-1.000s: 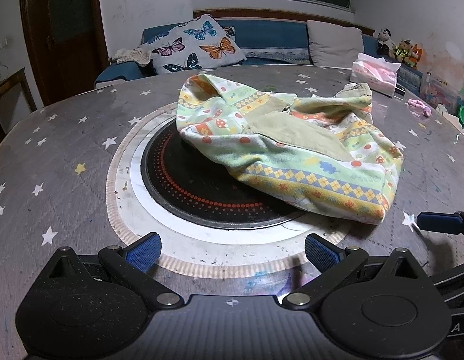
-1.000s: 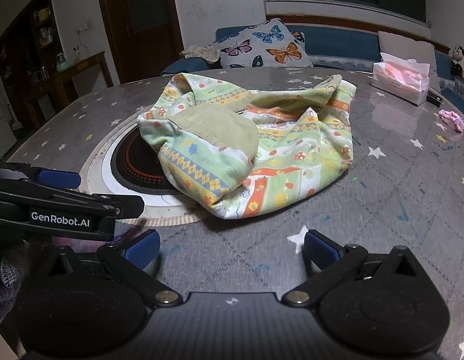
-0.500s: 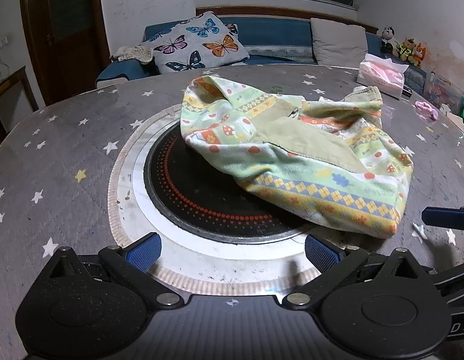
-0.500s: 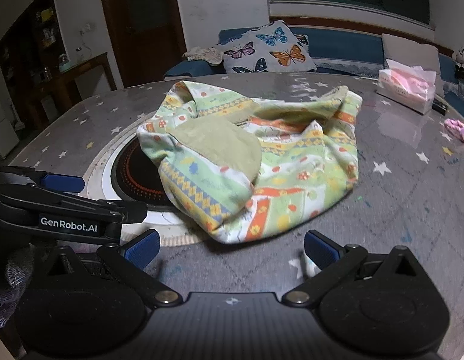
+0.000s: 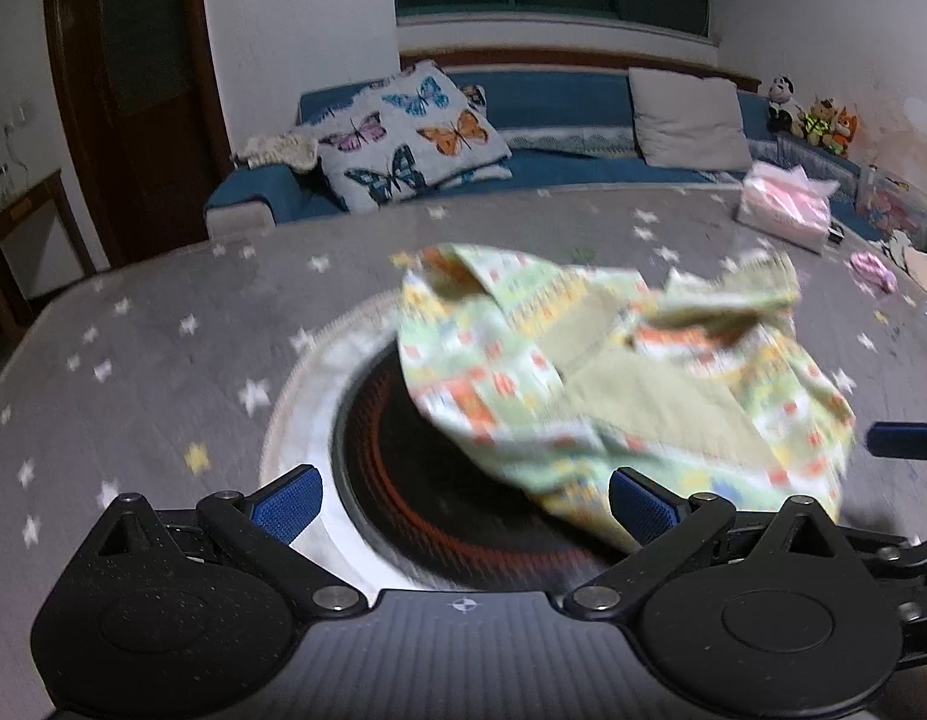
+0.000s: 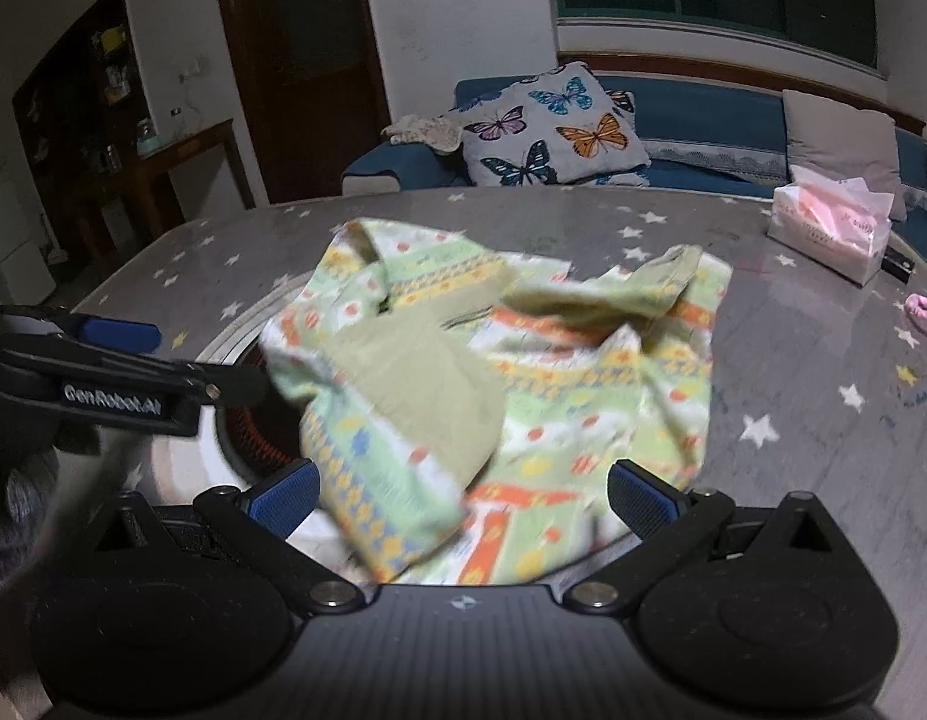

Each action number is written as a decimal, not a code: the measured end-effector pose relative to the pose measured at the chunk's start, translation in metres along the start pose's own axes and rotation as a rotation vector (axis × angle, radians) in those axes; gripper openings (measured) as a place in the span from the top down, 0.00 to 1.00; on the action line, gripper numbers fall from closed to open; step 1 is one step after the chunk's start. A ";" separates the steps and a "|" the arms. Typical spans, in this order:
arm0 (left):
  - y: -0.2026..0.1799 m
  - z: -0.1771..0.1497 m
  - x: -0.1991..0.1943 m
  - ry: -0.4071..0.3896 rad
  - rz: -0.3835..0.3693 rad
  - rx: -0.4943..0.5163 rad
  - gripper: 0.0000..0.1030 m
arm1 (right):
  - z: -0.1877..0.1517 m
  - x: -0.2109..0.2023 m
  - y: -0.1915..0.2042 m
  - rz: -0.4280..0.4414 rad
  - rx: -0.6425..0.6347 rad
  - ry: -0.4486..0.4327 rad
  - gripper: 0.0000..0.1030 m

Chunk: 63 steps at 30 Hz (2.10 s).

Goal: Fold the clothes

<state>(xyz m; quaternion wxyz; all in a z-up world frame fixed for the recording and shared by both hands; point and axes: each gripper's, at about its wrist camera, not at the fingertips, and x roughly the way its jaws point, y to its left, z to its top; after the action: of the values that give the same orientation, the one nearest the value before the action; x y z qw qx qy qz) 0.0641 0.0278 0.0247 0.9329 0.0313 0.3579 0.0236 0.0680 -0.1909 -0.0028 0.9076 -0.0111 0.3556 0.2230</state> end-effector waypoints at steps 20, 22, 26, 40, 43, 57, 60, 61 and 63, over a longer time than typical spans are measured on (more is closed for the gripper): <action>0.042 0.050 0.067 0.016 0.047 -0.014 0.09 | 0.027 0.053 -0.017 0.183 0.056 0.086 0.21; 0.043 0.050 0.067 0.016 0.055 -0.011 0.08 | 0.025 0.055 -0.005 0.233 0.037 0.095 0.22; 0.048 0.054 0.066 0.010 0.073 -0.010 0.06 | 0.022 0.045 0.025 0.337 -0.049 0.083 0.22; 0.038 0.042 0.066 0.025 0.066 0.050 0.00 | 0.010 0.009 0.066 0.507 -0.195 0.074 0.15; 0.027 0.025 0.060 0.028 0.052 0.109 0.00 | 0.011 -0.001 0.063 0.513 -0.190 0.053 0.14; 0.027 -0.044 0.017 0.050 0.058 0.240 0.00 | -0.004 0.028 0.062 0.475 -0.188 0.140 0.11; 0.027 -0.050 0.015 0.066 0.056 0.261 0.00 | -0.015 0.031 0.071 0.492 -0.221 0.180 0.10; 0.028 -0.050 0.014 0.068 0.054 0.261 0.00 | -0.017 0.030 0.073 0.497 -0.231 0.190 0.09; 0.030 -0.045 0.011 0.060 0.052 0.254 0.00 | -0.019 0.025 0.074 0.498 -0.246 0.196 0.08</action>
<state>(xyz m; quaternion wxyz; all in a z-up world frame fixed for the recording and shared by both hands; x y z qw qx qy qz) 0.0418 0.0605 -0.0142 0.9093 0.1579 0.3850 0.0033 0.0415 -0.1173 -0.0232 0.7780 -0.0551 0.4036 0.4783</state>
